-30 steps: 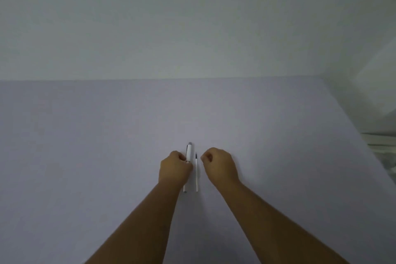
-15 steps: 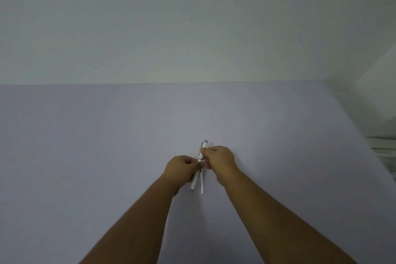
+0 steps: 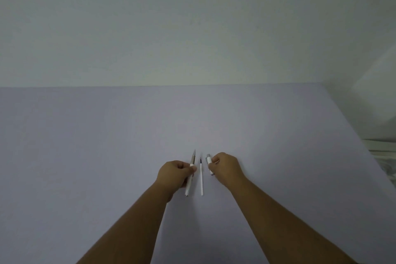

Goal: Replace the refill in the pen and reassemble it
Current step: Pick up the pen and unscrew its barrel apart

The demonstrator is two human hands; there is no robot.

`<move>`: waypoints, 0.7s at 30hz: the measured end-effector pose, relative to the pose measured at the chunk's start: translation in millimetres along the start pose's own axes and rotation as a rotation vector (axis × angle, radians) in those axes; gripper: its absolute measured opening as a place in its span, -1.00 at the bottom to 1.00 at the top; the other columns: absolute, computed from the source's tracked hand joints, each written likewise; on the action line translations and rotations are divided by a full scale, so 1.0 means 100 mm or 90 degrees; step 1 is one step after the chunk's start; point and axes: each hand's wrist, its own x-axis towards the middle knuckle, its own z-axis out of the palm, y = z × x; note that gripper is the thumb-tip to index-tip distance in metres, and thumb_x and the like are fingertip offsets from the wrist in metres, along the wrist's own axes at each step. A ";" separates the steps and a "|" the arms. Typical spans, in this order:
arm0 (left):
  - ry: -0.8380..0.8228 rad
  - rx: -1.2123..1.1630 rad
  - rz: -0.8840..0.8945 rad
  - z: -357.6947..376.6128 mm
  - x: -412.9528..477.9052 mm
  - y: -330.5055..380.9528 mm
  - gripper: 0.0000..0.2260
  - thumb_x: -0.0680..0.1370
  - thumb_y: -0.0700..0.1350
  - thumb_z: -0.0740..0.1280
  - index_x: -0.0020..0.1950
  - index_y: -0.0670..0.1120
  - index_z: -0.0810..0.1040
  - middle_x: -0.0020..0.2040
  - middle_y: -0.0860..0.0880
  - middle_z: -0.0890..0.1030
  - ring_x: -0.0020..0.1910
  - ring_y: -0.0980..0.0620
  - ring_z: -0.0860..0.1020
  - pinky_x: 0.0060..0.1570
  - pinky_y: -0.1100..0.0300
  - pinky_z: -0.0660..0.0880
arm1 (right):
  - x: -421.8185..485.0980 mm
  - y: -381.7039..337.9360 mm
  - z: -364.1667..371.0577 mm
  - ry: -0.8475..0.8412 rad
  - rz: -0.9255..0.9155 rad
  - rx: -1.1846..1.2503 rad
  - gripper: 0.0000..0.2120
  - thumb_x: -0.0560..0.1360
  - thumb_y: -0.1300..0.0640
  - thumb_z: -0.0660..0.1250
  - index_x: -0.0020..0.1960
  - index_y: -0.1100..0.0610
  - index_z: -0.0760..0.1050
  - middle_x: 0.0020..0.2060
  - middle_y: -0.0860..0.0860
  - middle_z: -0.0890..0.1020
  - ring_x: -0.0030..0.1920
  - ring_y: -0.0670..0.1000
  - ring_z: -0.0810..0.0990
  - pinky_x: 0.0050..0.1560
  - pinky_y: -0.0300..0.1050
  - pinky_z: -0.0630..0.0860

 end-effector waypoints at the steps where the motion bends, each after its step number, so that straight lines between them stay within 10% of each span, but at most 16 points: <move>1: 0.008 0.002 0.002 0.00 0.00 -0.01 -0.86 0.46 -0.09 0.43 -0.20 -0.16 0.64 -0.22 -0.14 0.66 -0.28 -0.03 0.60 -0.26 0.20 0.60 | -0.01 0.02 0.02 0.002 -0.002 -0.011 -0.83 0.48 0.13 0.29 -0.03 0.21 0.57 -0.10 0.15 0.68 -0.15 0.11 0.61 -0.14 -0.10 0.51; 21: 0.028 0.045 0.041 -0.02 -0.10 -0.06 -0.90 0.45 -0.04 0.43 -0.19 -0.05 0.63 -0.20 -0.03 0.66 -0.19 -0.01 0.61 -0.07 0.11 0.60 | -0.09 0.05 0.05 0.067 -0.030 -0.017 -0.72 0.54 0.02 0.25 0.02 0.24 0.56 -0.04 0.14 0.64 -0.02 0.14 0.60 -0.06 -0.08 0.50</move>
